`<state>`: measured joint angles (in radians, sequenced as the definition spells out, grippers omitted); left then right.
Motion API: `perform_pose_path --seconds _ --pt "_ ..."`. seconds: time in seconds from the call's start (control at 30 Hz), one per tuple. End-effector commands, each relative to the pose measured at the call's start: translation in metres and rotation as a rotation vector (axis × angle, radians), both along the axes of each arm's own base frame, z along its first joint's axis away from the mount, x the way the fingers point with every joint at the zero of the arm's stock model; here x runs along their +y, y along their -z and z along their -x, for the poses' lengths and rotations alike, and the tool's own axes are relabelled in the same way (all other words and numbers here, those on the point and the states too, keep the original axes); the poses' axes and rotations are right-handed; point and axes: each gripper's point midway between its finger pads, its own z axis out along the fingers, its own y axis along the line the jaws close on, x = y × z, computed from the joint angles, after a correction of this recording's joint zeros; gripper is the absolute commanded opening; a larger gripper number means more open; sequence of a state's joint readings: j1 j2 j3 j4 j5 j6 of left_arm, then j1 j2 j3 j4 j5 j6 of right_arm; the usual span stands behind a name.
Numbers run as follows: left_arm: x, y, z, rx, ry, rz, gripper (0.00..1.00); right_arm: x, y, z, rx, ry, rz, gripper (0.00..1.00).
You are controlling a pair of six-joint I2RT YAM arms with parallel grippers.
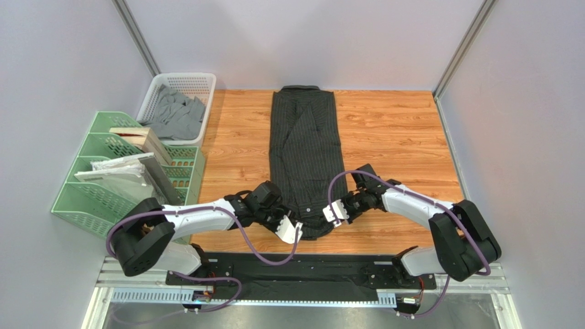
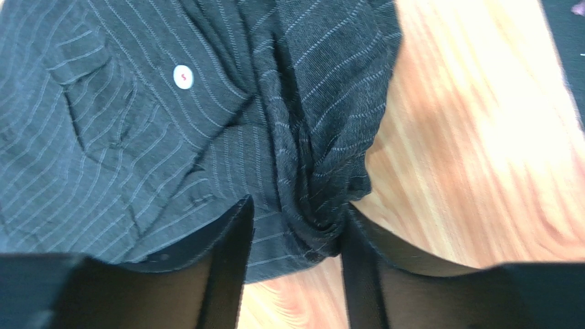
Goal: Fold and stack the long sleeve shirts
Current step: Fold the shirt
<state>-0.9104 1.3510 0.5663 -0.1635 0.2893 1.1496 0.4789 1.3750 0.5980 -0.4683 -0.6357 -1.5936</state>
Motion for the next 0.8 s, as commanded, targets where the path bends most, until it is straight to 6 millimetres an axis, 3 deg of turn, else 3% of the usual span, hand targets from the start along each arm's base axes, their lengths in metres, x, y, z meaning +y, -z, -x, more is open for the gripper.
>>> perform_pose_path --seconds 0.0,0.03,0.07,0.17,0.3,0.47,0.77 --pt "-0.022 -0.016 -0.013 -0.027 0.003 0.059 0.32 0.007 -0.022 -0.009 -0.034 0.013 -0.031 0.01" --pt "-0.022 -0.017 -0.010 -0.011 0.004 0.055 0.19 0.007 -0.025 -0.008 -0.032 0.017 -0.033 0.00" --pt "-0.024 -0.023 -0.010 -0.002 0.005 0.061 0.01 0.008 -0.028 -0.008 -0.029 0.025 -0.039 0.00" --pt "-0.015 -0.028 0.009 0.062 0.028 0.056 0.00 0.006 -0.039 -0.002 -0.004 0.052 -0.043 0.00" --pt "-0.002 -0.035 0.035 0.123 0.061 0.076 0.00 -0.002 -0.049 0.021 0.045 0.077 -0.045 0.00" --pt "0.009 -0.040 0.043 0.156 0.016 0.077 0.00 -0.011 -0.048 0.046 0.079 0.113 -0.038 0.00" --pt "0.005 -0.047 0.036 0.145 -0.012 0.090 0.00 -0.007 -0.062 0.034 0.062 0.152 -0.047 0.00"
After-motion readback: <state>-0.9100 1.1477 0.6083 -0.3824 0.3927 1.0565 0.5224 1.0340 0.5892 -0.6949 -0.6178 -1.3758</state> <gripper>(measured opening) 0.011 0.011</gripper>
